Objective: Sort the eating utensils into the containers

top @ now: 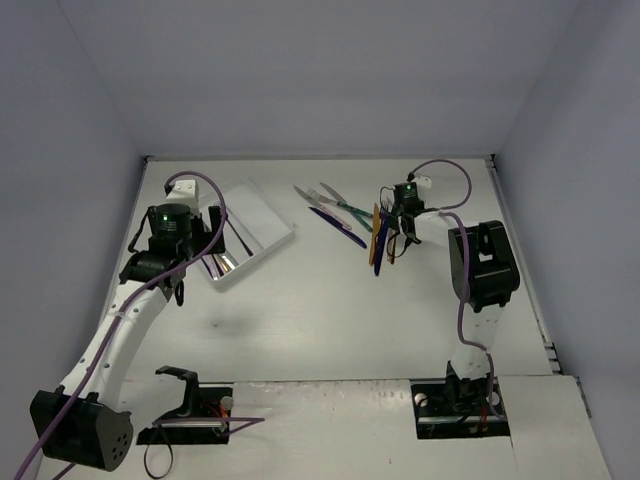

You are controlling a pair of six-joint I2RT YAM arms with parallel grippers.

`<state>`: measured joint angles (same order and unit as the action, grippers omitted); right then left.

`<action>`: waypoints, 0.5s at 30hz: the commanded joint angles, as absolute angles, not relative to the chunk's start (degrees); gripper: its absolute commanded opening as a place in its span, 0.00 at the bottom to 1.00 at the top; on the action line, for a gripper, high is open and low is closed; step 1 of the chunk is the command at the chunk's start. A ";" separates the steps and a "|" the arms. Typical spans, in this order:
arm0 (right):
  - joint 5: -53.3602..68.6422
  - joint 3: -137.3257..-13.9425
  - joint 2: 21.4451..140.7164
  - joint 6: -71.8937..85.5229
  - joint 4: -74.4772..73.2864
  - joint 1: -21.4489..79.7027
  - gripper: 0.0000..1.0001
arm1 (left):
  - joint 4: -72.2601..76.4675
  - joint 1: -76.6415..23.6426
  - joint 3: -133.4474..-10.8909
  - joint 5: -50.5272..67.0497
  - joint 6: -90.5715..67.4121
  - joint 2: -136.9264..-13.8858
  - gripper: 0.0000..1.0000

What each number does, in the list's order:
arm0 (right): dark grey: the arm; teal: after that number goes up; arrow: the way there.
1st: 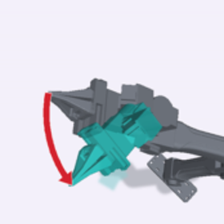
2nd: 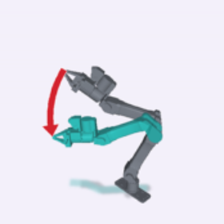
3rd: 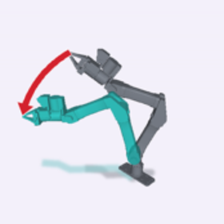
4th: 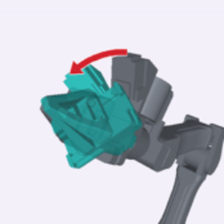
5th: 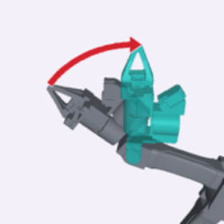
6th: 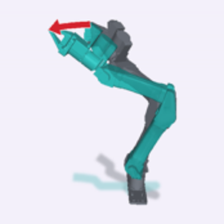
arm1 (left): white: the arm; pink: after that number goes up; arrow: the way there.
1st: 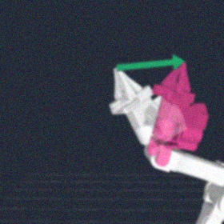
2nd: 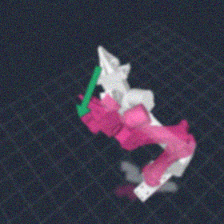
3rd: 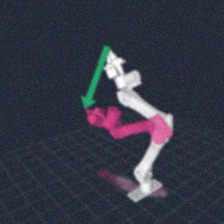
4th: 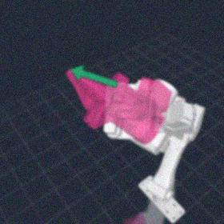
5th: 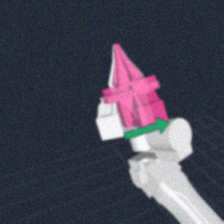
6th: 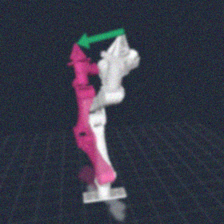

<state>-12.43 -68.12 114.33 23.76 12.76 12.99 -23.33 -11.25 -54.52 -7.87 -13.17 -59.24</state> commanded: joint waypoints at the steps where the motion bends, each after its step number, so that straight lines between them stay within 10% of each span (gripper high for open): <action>1: -14.92 -68.72 115.26 23.29 12.64 12.92 0.25 | -20.37 -11.34 -55.72 -9.32 -11.95 -57.99 0.91; 6: -17.89 -67.11 114.59 22.88 11.41 12.92 0.01 | -20.23 -11.34 -55.81 -8.41 -12.04 -58.18 0.91; 15: -17.51 -65.83 106.82 21.71 11.23 12.81 0.00 | -17.55 -11.34 -55.02 -1.94 -11.32 -58.29 0.91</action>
